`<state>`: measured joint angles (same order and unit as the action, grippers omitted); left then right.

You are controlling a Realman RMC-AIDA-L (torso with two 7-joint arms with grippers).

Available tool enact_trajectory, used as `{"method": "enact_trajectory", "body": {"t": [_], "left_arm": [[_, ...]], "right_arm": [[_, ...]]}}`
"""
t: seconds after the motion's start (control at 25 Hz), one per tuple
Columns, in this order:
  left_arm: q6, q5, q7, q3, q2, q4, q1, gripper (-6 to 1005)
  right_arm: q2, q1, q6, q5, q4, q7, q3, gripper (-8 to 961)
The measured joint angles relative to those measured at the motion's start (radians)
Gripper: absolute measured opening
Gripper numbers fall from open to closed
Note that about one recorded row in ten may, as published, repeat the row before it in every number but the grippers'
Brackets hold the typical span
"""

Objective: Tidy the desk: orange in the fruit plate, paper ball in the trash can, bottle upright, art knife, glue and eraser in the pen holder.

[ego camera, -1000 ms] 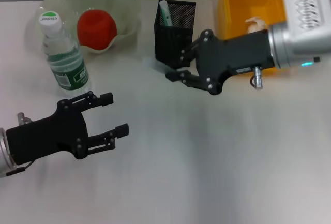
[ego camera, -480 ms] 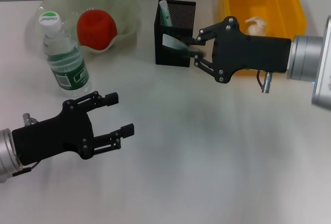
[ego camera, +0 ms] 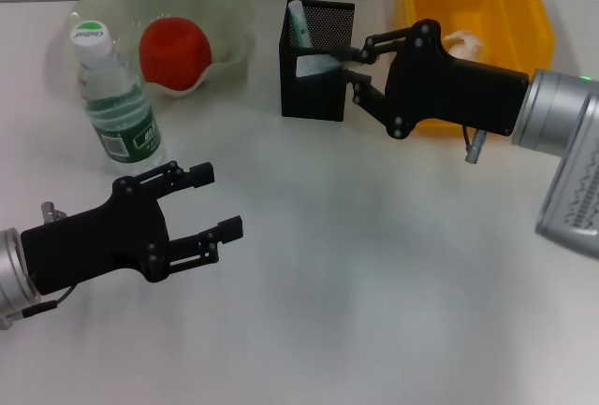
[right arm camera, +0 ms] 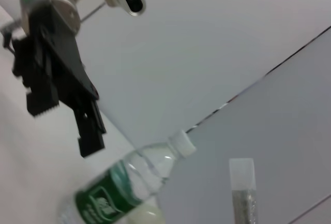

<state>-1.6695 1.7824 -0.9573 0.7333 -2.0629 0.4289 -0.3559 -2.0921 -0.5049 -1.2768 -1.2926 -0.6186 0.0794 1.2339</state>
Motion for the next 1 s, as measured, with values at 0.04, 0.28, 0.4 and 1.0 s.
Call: {"method": "enact_trajectory", "body": {"t": [0.04, 0.28, 0.4, 1.0], "left_arm": [[0.000, 0.000, 0.000, 0.000, 0.000, 0.000, 0.000, 785], [-0.011, 0.000, -0.010, 0.000, -0.002, 0.000, 0.000, 785], [-0.016, 0.000, -0.012, 0.000, -0.002, 0.000, 0.000, 785], [-0.022, 0.000, 0.001, 0.005, -0.005, 0.001, 0.006, 785]], "right_arm": [[0.000, 0.000, 0.000, 0.000, 0.000, 0.000, 0.000, 132], [0.000, -0.025, 0.041, 0.125, 0.079, -0.209, 0.066, 132], [0.000, -0.055, 0.058, 0.140, 0.115, -0.230, 0.064, 131], [-0.001, -0.237, 0.196, 0.281, 0.298, -0.127, 0.065, 130]]}}
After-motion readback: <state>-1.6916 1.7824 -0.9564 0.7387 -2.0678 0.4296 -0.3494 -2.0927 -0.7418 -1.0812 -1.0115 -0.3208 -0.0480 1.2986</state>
